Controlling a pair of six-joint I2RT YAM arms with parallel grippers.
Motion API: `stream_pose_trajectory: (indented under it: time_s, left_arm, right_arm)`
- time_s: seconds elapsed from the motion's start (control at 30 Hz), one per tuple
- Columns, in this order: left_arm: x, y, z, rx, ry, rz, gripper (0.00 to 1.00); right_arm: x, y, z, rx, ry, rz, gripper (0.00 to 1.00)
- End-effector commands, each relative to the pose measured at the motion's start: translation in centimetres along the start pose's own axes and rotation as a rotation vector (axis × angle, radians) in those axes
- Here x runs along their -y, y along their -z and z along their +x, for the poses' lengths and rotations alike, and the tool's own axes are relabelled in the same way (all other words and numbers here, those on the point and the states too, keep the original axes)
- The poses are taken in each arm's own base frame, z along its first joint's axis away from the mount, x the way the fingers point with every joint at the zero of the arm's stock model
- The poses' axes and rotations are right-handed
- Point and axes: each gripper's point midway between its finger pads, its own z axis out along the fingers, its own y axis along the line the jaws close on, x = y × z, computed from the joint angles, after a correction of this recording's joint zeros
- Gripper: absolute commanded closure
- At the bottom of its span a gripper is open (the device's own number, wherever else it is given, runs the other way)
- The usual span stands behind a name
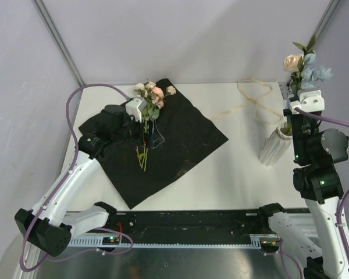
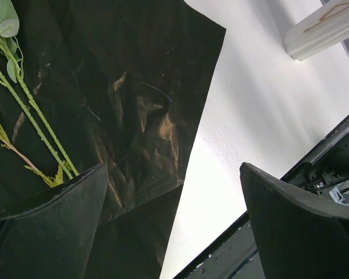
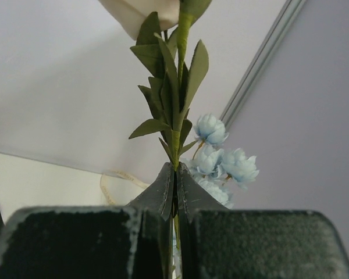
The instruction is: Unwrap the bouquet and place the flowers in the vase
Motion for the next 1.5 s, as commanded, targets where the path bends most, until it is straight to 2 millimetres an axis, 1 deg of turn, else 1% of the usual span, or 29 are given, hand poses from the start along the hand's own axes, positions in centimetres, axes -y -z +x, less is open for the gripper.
stream_pose_trajectory:
  time_s: [0.0, 0.17, 0.27, 0.3, 0.43, 0.53, 0.63, 0.7, 0.8, 0.93, 1.0, 1.17, 1.37, 1.47]
  left_arm:
    - [0.0, 0.6, -0.5, 0.030, 0.003, -0.009, 0.00]
    - [-0.1, 0.7, -0.6, 0.034, 0.001, -0.016, 0.00]
    - [-0.2, 0.7, -0.6, 0.034, 0.004, -0.018, 0.00]
    - [-0.2, 0.7, -0.6, 0.036, 0.004, -0.017, 0.00]
    - [-0.2, 0.8, -0.7, 0.040, 0.005, -0.018, 0.00]
    - [-0.3, 0.9, -0.8, 0.044, 0.004, -0.024, 0.00]
    - [-0.6, 0.9, -0.8, 0.047, 0.004, -0.037, 0.00]
    - [-0.7, 1.0, -0.8, 0.049, 0.004, -0.045, 0.01]
    - [-0.9, 1.1, -0.9, 0.055, 0.004, -0.059, 0.00]
    - [-1.4, 1.2, -0.9, 0.061, 0.007, -0.087, 0.00]
    - [-1.7, 1.3, -1.0, 0.063, 0.008, -0.106, 0.00]
    - [-2.9, 1.4, -1.2, 0.071, 0.022, -0.168, 0.00]
    - [-5.1, 1.7, -1.3, 0.083, 0.060, -0.264, 0.00]
    - [-5.8, 1.5, -1.0, 0.072, 0.065, -0.294, 0.00]
  right_arm:
    - [-1.5, -1.0, 1.3, -0.004, -0.076, -0.037, 1.00]
    - [-2.7, -1.1, 3.6, -0.049, -0.138, -0.042, 1.00]
    - [-3.3, -1.0, 5.6, -0.079, -0.168, -0.033, 1.00]
    - [-3.4, -1.0, 5.8, -0.074, -0.187, -0.027, 1.00]
    - [-3.6, -0.7, 7.9, -0.115, -0.254, 0.001, 1.00]
    - [-3.2, -0.3, 9.7, -0.160, -0.287, 0.052, 1.00]
    - [-2.9, 0.3, 12.3, -0.248, -0.299, 0.111, 1.00]
    - [-2.5, 0.7, 13.5, -0.292, -0.308, 0.151, 0.99]
    - [-2.0, 1.2, 14.5, -0.331, -0.326, 0.195, 0.94]
    - [-1.0, 2.1, 15.2, -0.364, -0.343, 0.277, 0.81]
    - [-0.3, 2.5, 15.2, -0.365, -0.348, 0.316, 0.73]
    - [1.0, 3.5, 14.1, -0.346, -0.376, 0.373, 0.53]
    - [1.9, 4.1, 12.6, -0.365, -0.404, 0.389, 0.39]
    - [1.8, 4.2, 11.6, -0.365, -0.423, 0.361, 0.34]
